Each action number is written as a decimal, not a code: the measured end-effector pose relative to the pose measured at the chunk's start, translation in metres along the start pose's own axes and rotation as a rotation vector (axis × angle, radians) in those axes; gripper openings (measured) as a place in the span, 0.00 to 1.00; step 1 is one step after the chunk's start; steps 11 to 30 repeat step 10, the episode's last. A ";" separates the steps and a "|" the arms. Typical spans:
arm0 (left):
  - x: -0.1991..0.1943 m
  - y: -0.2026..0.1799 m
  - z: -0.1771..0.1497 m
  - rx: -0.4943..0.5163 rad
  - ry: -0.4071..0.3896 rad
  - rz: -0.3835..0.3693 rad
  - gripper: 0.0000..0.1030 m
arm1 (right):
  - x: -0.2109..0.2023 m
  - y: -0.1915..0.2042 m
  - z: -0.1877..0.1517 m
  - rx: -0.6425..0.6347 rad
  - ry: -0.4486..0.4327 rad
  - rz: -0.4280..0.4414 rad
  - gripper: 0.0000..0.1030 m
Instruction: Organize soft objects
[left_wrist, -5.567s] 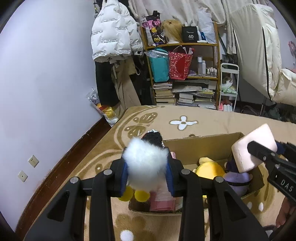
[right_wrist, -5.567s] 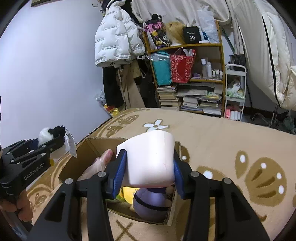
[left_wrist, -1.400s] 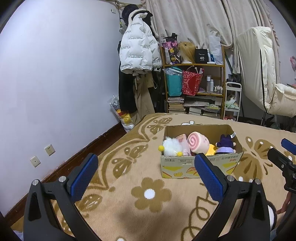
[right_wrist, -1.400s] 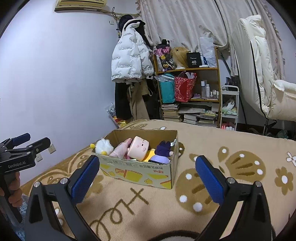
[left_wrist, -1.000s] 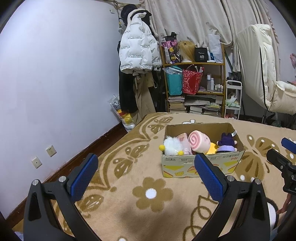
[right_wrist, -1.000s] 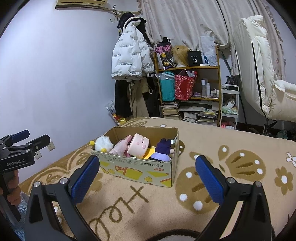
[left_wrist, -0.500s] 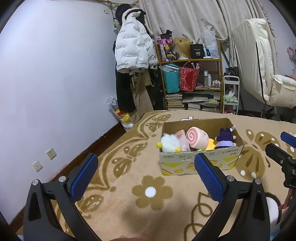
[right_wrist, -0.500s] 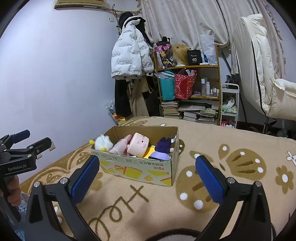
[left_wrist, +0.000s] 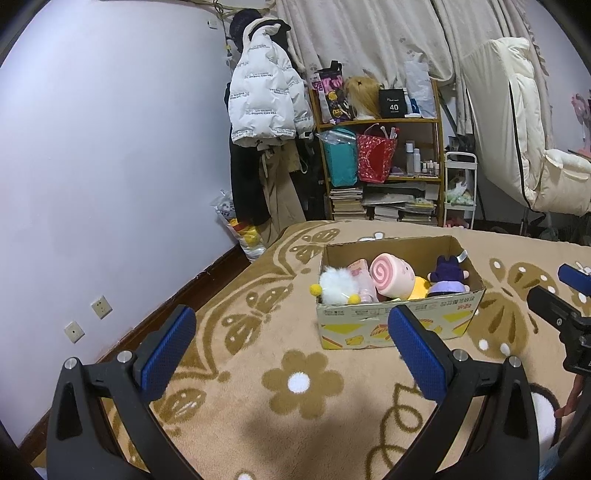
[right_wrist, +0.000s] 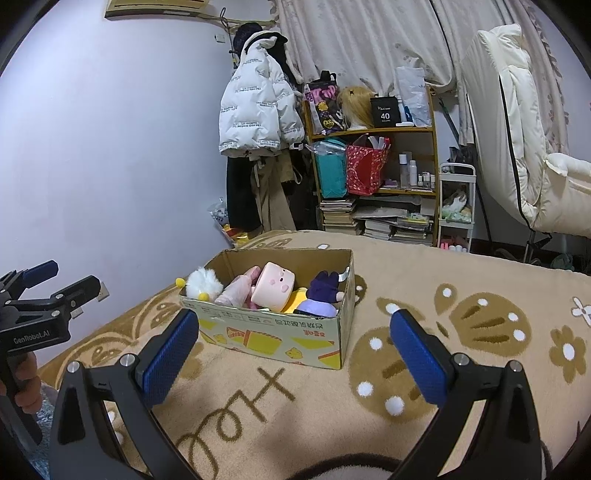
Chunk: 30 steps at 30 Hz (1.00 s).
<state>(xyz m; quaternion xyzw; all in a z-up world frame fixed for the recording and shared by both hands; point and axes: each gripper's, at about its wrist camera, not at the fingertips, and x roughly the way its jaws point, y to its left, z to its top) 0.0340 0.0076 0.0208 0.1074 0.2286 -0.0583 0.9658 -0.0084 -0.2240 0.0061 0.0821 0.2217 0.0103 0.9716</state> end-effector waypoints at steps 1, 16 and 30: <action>0.000 0.001 0.000 -0.002 0.002 -0.003 1.00 | 0.000 0.000 -0.002 0.000 0.001 -0.001 1.00; 0.001 -0.003 0.000 0.012 0.004 -0.009 1.00 | 0.000 -0.001 -0.003 0.002 0.003 -0.002 1.00; 0.001 -0.003 0.000 0.012 0.004 -0.009 1.00 | 0.000 -0.001 -0.003 0.002 0.003 -0.002 1.00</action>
